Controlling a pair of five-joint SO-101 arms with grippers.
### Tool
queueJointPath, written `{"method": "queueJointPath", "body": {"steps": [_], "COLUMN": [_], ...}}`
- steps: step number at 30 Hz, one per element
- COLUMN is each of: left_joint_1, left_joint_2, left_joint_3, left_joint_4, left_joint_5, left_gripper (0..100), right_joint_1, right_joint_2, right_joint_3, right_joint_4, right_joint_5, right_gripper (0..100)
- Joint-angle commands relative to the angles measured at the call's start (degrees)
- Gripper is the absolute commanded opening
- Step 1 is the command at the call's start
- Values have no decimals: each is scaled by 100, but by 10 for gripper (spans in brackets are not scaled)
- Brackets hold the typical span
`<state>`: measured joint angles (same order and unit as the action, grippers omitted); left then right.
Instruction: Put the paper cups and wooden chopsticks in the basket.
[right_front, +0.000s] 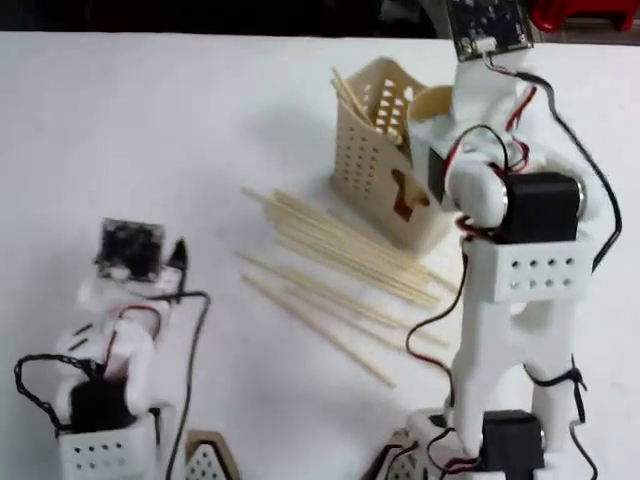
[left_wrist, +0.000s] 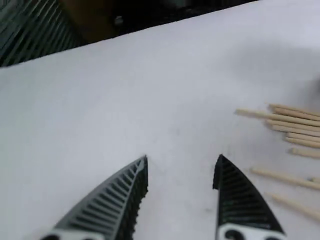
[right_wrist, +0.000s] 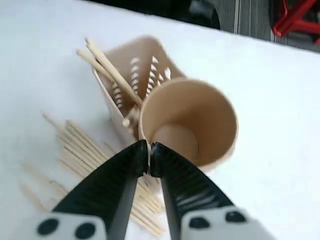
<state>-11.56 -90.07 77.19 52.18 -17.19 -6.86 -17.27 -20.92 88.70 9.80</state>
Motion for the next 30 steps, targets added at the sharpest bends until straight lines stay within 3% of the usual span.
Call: {"method": "queueJointPath", "body": {"steps": [1,11,16,20,30], "left_joint_1": [673,1358,1560,1991,3503], "left_joint_2": [-13,84,1138,2211,4101], "left_joint_3": [-835,-1204,-1688,-2189,-2418], "left_joint_4": [580,1143,1204,1389,1363], "left_joint_5": [-396,-1169,-1582,-2136,-3710], "left_gripper": [218,222,229,284,290], "right_joint_1": [145,145,171,673,1833], "right_joint_2": [-523,-1587,-2097,-2519,-3398], "right_joint_3": [659,2971,4246,4853,5371], "right_joint_4": [-119,-1332,-2176,-2677,-3002], "right_joint_5": [0,-62,-229,-422,-431], "right_gripper": [18,18,18,18,18]}}
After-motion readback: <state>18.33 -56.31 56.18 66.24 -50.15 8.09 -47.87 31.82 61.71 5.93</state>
